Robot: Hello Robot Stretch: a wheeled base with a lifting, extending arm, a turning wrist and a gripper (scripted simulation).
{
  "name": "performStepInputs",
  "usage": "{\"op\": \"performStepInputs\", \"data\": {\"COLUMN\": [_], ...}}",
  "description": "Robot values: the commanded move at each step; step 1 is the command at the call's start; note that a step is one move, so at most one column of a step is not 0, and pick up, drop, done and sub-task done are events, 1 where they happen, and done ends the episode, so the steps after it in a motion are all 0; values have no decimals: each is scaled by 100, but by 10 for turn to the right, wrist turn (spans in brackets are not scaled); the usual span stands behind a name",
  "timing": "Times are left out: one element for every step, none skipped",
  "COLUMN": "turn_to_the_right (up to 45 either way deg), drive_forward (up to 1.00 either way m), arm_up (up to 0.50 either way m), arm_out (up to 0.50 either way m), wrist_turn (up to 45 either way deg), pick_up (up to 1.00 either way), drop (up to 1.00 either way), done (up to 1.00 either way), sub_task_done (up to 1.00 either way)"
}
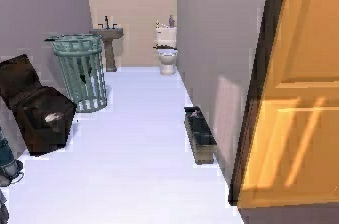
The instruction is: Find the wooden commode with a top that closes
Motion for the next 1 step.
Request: {"op": "performStepInputs", "data": {"turn_to_the_right": [-30], "drive_forward": [0], "arm_up": [0], "arm_out": [0], "wrist_turn": [0], "pick_up": [0], "drop": [0], "done": [0], "sub_task_done": [0]}}
